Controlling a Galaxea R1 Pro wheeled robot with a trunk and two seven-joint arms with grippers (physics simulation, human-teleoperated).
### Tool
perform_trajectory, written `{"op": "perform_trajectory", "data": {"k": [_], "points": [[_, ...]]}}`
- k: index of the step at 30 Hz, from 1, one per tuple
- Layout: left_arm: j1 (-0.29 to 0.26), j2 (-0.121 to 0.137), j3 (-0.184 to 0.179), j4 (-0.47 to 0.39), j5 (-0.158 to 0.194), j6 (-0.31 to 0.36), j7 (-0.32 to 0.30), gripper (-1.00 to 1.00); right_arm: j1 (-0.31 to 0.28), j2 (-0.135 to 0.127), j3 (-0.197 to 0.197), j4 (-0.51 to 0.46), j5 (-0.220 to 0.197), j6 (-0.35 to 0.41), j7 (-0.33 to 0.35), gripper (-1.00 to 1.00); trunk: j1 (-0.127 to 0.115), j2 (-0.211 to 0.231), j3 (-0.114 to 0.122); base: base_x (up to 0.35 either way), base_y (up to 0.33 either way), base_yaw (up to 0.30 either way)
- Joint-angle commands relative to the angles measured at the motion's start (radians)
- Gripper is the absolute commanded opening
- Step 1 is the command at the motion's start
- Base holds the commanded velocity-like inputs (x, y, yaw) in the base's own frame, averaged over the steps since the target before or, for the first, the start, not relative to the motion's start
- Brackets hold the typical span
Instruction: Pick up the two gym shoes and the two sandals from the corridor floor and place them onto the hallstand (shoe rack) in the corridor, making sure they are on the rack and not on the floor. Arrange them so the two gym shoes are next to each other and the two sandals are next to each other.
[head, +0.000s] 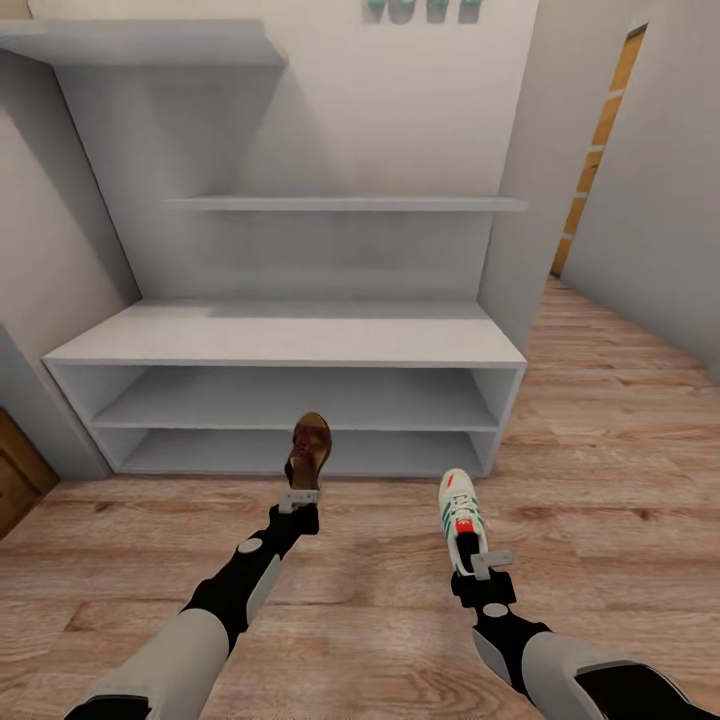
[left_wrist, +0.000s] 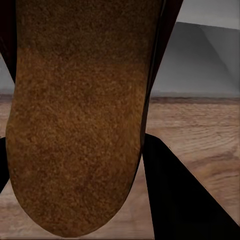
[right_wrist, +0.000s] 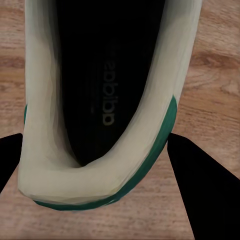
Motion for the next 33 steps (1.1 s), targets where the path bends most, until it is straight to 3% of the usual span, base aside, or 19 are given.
{"op": "perform_trajectory", "data": {"k": [1, 7, 21, 33], "points": [[-0.001, 0.000, 0.003, 0.005, -0.004, -0.003, -0.005, -1.00, -0.002, 0.000, 0.005, 0.005, 0.009, -0.003, -0.009, -1.00, 0.000, 0.000, -0.001, -0.017, 0.012, 0.000], [-0.001, 0.000, 0.003, 0.006, -0.004, -0.003, -0.005, -1.00, -0.001, 0.000, 0.005, 0.005, 0.009, -0.003, -0.009, -1.00, 0.000, 0.000, -0.001, -0.047, 0.050, 0.000], [-0.001, -0.001, 0.003, 0.004, -0.004, -0.003, -0.004, -1.00, -0.001, 0.001, 0.005, 0.005, 0.009, -0.003, -0.009, -1.00, 0.000, 0.000, -0.001, -0.137, 0.240, 0.000], [-0.001, 0.000, 0.003, 0.002, -0.004, -0.003, -0.004, -1.00, -0.001, 0.002, 0.005, 0.005, 0.009, -0.003, -0.009, -1.00, 0.000, 0.000, -0.001, 0.056, 0.112, 0.000]]}}
